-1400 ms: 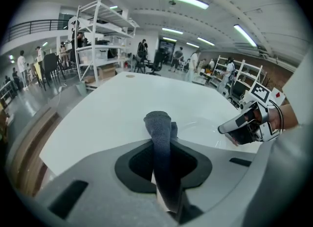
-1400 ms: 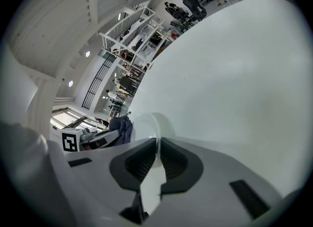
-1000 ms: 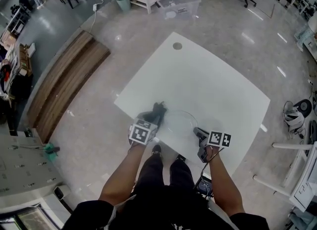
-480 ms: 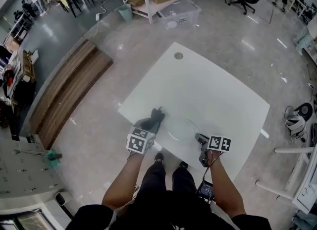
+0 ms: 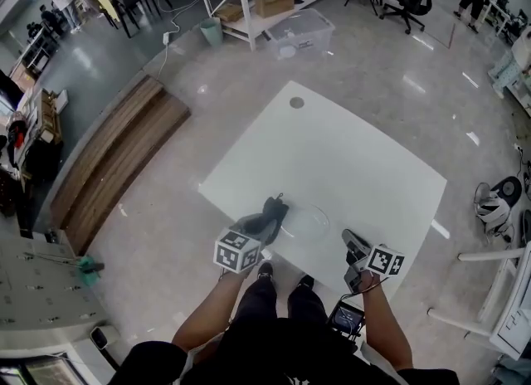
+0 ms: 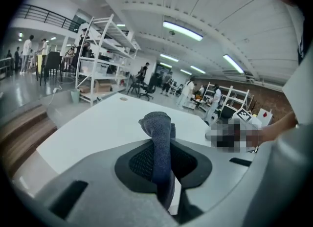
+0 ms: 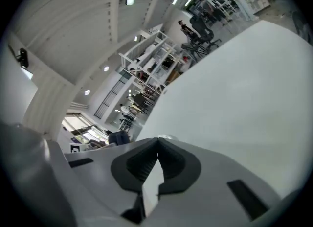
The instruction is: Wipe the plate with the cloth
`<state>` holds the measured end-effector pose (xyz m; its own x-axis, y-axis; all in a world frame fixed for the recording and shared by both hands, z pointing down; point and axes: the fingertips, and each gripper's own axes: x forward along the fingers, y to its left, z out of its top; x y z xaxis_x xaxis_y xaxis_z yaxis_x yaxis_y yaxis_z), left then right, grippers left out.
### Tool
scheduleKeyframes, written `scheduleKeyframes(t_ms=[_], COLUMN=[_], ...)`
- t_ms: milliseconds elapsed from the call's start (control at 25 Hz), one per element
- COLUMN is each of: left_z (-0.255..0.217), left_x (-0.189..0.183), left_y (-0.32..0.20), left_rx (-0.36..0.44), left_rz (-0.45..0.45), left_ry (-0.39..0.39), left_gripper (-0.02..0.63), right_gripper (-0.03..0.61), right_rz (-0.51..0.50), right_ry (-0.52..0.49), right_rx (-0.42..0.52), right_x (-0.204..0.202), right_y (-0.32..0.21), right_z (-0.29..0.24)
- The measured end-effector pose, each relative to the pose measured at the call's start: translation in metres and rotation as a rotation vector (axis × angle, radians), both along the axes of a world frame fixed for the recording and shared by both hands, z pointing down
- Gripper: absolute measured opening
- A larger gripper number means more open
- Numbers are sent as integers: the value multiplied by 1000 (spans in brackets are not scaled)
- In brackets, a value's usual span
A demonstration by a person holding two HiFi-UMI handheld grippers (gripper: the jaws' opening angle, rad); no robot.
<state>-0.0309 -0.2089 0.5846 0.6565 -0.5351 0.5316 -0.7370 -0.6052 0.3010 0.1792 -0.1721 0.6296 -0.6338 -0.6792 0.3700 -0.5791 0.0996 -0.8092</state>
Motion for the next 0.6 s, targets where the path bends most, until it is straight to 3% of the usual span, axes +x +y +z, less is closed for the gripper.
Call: scheduleKeyframes(t_ms=[160,240,400,600], left_z=[-26,-36,-45,-70], left_x=[19,26,29,10], left_y=[23,33,51,68], left_rx=[72,91,77,94], left_rz=[39,45,27,-17], left_ry=[88,112,150,246], left_gripper=[50,50,51,51], right_gripper=[5,5,3,3], right_rz=[-86,-132,-201,-215], right_ry=[-61,-29,33,19], right_rx=[312,420,514,574], right_x=[-10,-18,-31,-37], right_y=[9,16,31,50], right_z=[-78,-104,-123,-135])
